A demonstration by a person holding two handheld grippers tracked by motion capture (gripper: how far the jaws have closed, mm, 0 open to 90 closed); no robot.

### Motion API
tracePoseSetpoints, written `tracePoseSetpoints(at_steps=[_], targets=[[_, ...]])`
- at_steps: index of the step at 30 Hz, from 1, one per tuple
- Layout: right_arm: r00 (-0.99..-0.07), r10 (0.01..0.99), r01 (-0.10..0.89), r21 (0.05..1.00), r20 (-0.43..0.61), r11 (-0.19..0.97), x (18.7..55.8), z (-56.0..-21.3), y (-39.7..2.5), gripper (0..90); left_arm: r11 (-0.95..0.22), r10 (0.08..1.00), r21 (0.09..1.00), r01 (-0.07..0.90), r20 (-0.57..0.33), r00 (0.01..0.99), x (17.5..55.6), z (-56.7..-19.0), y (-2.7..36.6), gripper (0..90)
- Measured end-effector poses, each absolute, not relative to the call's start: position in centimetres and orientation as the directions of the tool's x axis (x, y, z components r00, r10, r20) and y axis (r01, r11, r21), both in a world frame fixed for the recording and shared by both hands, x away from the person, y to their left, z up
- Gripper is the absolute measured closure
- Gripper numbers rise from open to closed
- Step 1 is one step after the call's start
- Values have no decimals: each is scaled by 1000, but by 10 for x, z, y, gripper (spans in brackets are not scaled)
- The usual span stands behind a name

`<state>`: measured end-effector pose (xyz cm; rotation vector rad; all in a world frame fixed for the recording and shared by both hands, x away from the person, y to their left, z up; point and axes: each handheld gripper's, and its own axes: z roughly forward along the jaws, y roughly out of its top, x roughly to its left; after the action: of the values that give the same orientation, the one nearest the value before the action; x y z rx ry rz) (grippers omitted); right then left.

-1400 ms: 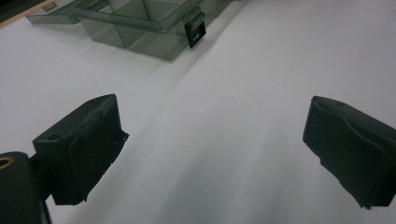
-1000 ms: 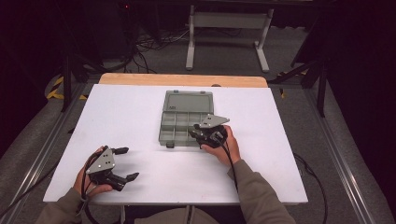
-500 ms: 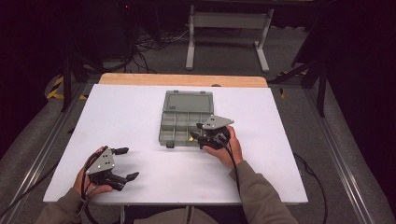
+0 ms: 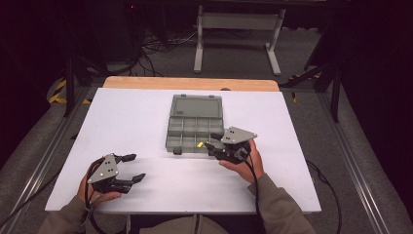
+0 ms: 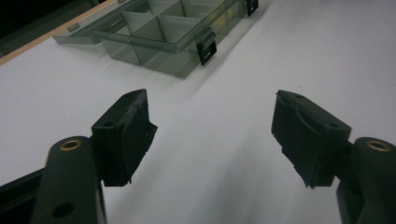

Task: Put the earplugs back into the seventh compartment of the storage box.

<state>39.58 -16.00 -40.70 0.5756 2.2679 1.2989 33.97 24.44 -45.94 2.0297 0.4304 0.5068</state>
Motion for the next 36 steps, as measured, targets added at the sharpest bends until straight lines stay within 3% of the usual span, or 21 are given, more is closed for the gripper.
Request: tracePoseSetpoints(at_steps=[8, 17, 26, 36], targets=[[-804, 557, 118, 862, -209, 494, 380, -408, -175, 673, -471, 494, 878, 88, 180, 851, 337, -458, 245, 450], [-831, 512, 112, 836, -217, 537, 365, -414, -182, 850, -462, 493, 882, 90, 171, 853, 337, -457, 246, 662], [-844, 491, 113, 824, -216, 555, 355, -418, -194, 900, -478, 490, 874, 91, 178, 854, 337, -455, 248, 879], [-833, 501, 128, 797, -237, 590, 348, -427, -209, 900, -514, 484, 852, 103, 188, 855, 341, -456, 247, 900]])
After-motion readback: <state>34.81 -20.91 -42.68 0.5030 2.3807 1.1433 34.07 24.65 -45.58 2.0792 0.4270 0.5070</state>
